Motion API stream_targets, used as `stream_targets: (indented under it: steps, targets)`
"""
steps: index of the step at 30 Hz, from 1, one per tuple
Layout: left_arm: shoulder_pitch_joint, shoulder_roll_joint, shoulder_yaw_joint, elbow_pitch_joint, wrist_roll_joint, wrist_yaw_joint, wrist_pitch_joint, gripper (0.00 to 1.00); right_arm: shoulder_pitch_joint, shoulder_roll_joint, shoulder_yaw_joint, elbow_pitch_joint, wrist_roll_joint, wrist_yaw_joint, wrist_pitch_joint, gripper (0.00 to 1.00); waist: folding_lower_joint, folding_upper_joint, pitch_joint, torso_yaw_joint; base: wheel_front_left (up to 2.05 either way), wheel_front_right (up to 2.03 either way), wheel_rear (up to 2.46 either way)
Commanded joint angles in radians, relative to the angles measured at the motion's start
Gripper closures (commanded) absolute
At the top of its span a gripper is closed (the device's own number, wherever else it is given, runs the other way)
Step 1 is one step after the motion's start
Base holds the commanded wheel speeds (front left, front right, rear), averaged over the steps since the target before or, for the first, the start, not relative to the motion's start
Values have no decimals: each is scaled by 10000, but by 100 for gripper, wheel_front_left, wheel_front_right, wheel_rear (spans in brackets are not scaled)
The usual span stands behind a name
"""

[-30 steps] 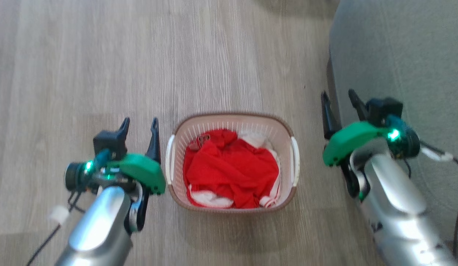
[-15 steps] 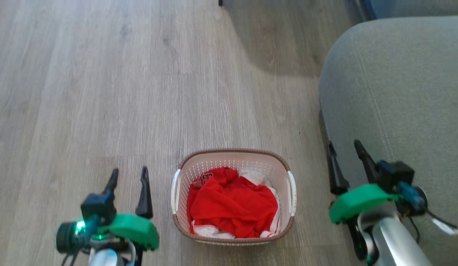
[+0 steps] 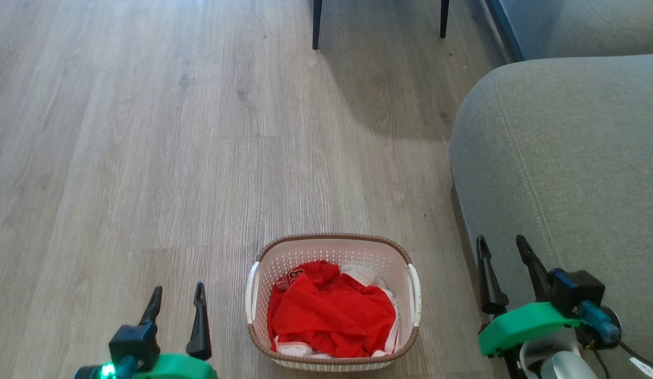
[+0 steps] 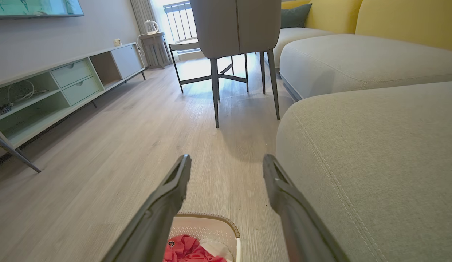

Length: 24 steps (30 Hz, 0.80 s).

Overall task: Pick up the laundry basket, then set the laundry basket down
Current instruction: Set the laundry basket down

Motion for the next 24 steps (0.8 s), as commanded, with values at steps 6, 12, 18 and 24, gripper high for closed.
stream_targets:
  steps: [6, 12, 18, 24]
  targets:
    - [-218, -103, 681, -476, 133, -146, -93, 0, -90, -33, 147, -319, -48, -15, -122, 0, 1, -1, -142, -6, 0, 0, 0]
    - [-142, -135, 987, -644, 207, -216, -93, 0, -30, -33, 128, -233, -94, -15, -122, 0, 1, -1, -219, -49, 0, 0, 0]
    - [-48, -200, 1164, -696, 288, -274, -93, 0, -46, -33, 95, -218, -89, -15, -122, 0, 1, -1, -262, -115, 0, 0, 0]
    - [-26, -290, 1225, -656, 364, -366, -93, 0, -43, -33, 63, -205, -94, -15, -122, 0, 1, -1, -264, -147, 0, 0, 0]
